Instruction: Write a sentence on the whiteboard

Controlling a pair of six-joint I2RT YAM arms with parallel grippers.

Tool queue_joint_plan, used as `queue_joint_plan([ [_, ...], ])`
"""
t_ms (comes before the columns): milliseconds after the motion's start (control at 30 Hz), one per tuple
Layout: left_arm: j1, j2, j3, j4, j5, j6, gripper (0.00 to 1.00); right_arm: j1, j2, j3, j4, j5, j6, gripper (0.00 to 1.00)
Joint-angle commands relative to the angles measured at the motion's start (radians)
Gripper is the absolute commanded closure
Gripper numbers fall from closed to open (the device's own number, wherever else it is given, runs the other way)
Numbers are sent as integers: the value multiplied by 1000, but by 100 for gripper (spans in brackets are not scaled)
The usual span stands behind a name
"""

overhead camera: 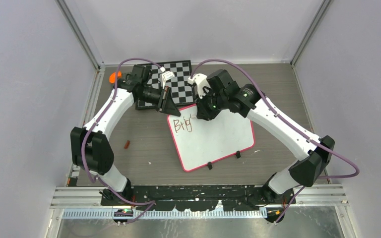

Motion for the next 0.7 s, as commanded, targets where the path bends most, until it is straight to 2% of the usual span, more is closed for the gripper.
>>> queue_joint_plan([
  [0, 2, -31, 4, -1, -10, -21, 100, 5, -32, -36, 39, 13, 1, 100],
  [667, 1, -31, 4, -1, -12, -22, 100, 8, -62, -91, 17, -34, 15, 100],
])
